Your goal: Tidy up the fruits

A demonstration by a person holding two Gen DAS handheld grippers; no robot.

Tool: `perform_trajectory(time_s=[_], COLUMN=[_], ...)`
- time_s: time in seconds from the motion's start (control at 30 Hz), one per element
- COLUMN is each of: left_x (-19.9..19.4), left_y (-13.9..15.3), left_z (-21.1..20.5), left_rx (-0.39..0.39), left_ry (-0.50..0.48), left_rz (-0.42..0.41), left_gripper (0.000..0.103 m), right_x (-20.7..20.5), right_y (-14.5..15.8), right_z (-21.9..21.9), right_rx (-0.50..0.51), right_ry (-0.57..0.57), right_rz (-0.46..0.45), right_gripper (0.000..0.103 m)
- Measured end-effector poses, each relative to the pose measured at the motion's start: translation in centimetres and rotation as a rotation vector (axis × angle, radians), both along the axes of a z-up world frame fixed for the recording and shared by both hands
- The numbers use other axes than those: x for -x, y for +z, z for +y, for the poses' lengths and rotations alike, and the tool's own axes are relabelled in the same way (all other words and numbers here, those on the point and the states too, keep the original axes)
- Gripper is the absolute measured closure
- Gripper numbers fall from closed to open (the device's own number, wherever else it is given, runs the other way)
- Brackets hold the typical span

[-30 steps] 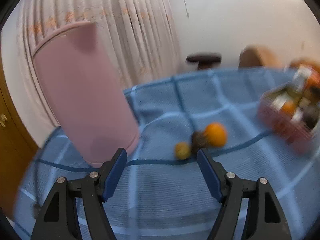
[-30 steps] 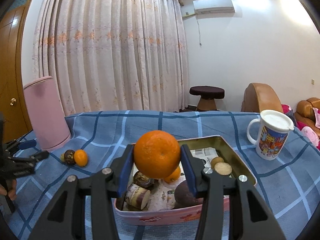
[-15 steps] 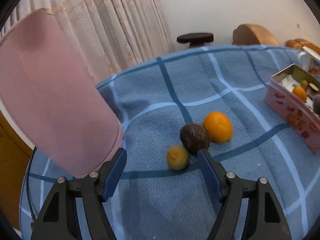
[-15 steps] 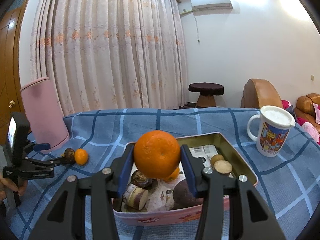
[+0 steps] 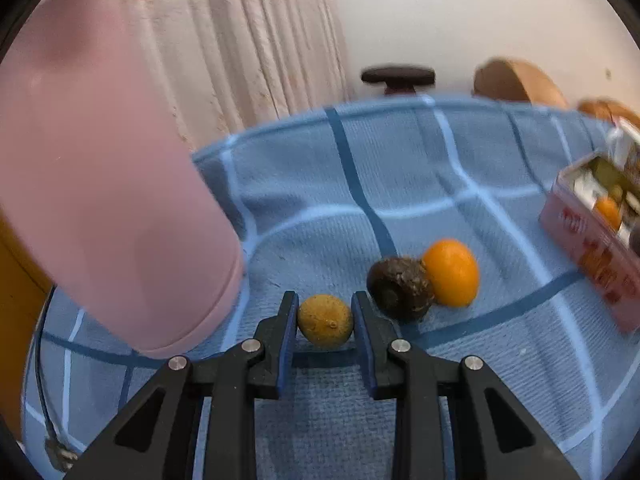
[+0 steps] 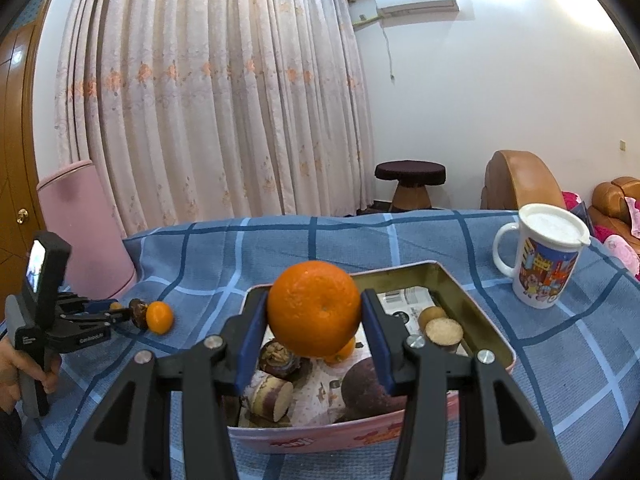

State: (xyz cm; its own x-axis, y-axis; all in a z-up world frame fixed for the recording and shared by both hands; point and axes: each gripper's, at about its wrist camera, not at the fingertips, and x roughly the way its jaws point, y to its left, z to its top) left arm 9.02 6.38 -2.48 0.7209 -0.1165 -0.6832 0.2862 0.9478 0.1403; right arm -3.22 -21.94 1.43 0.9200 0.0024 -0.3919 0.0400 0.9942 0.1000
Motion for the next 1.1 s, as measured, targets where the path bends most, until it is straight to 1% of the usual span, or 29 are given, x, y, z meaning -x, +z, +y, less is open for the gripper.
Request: perform_trajectory(time_s=[0.1,0.17,0.23,0.3,0.37,0.47,0.53,0.63,0.8,1.1], left_x=[1.5,2.8,3.7,4.7,5.6,6.2,6.6,7.3,8.1,9.1], left_y=[1.3,2.1,2.5,3.0,3.4,3.6,3.6,4.0,4.5,4.5], left_z=[1.3,2.0,2.3,2.0,1.3,0.2,-0.3,-1.2,-3.6,-7.8], left_rx=[0.122,0.219,0.252,0.248,0.214,0.174,0.172,0.188,0.201,0.201], left_ry=[0.029,0.033,0.041,0.056,0.088,0.127,0.134,0.127,0.099,0.04], left_rz=[-0.051,-0.092,-0.119,-0.156,-0.193,-0.22,-0.227,-0.24,-0.262,-0.252], left_gripper=[0.074,0.074,0.074,0.074,0.074,0.074,0.074,0.074,0.074,0.074], right_x=[0.2,0.3,0.4,0.5,0.7,1.0,1.1,1.5,1.8,2.3], right_y=[0.2,0.2,0.3,0.4,0.6,0.8,0.9,1.1,1.2,1.4], right_z=[-0.1,-0.1,0.0,0.1,0.2,0.6,1.0,1.4,1.0,-0.2], right_rx=[-0.004,-0.004,-0.003,-0.004,-0.007,-0.001,0.017,0.037,0.037,0.051], right_ry=[-0.001,0.0,0.003,0.008,0.02,0.039,0.043,0.038,0.024,-0.001], right_rz=[-0.011,-0.016,-0.021,-0.028,-0.039,-0.053,-0.062,-0.079,-0.093,-0.097], right_gripper=[0.053,0.053,0.053,0.053,0.053,0.053,0.053,0.053,0.053,0.053])
